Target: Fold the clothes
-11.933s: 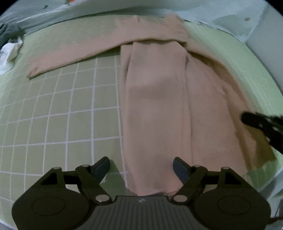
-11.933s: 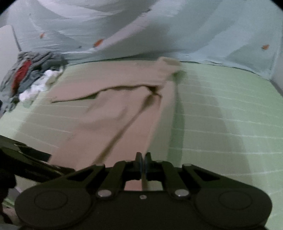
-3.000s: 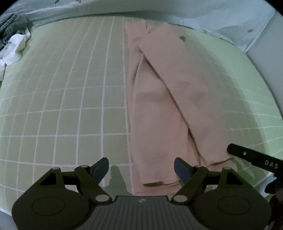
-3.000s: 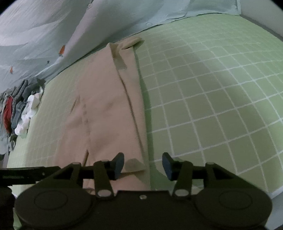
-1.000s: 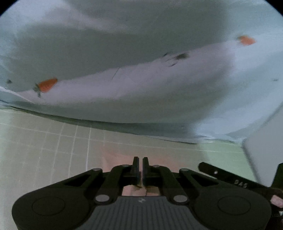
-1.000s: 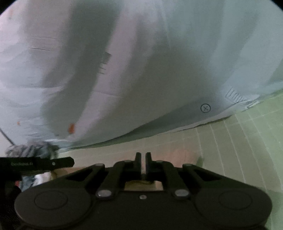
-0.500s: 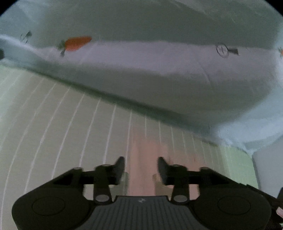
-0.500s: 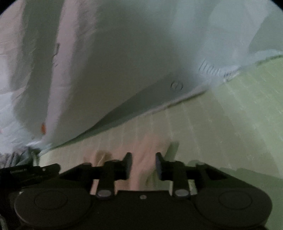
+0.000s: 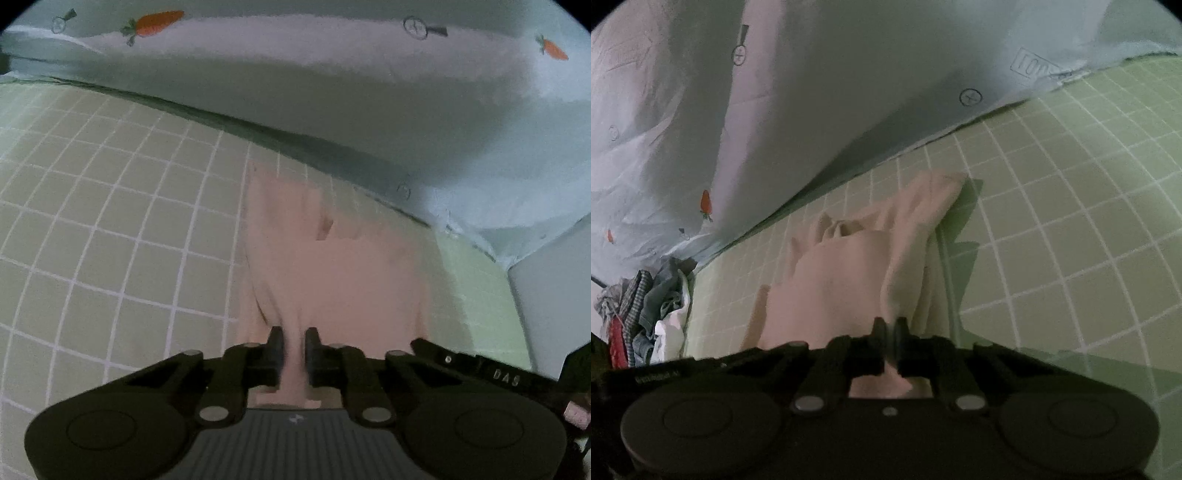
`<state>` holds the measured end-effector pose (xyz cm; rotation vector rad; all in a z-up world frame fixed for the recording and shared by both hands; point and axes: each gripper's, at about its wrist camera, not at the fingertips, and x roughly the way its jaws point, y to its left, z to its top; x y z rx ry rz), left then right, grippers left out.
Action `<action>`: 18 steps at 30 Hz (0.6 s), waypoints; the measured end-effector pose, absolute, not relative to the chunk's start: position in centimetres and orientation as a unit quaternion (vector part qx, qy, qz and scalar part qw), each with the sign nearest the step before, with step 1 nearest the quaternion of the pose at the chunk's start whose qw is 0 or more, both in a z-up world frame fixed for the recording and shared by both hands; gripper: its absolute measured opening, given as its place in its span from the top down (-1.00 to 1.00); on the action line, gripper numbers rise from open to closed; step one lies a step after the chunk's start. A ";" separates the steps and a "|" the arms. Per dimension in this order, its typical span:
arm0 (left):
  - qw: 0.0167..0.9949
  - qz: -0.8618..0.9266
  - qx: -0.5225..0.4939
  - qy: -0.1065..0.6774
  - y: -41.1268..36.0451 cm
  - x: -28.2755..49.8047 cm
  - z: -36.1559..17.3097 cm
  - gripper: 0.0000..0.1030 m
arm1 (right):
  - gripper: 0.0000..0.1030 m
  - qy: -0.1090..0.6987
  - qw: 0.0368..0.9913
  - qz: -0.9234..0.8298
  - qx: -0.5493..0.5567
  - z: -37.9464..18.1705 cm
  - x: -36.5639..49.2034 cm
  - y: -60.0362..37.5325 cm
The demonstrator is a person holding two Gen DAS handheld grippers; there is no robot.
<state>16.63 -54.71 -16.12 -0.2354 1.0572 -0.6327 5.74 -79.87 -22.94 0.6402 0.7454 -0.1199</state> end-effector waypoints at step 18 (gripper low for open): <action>0.879 -0.317 -0.065 0.351 -59.8 21.0 -12.4 0.75 | 0.90 0.239 0.943 -0.086 0.215 -17.9 11.2 -82.6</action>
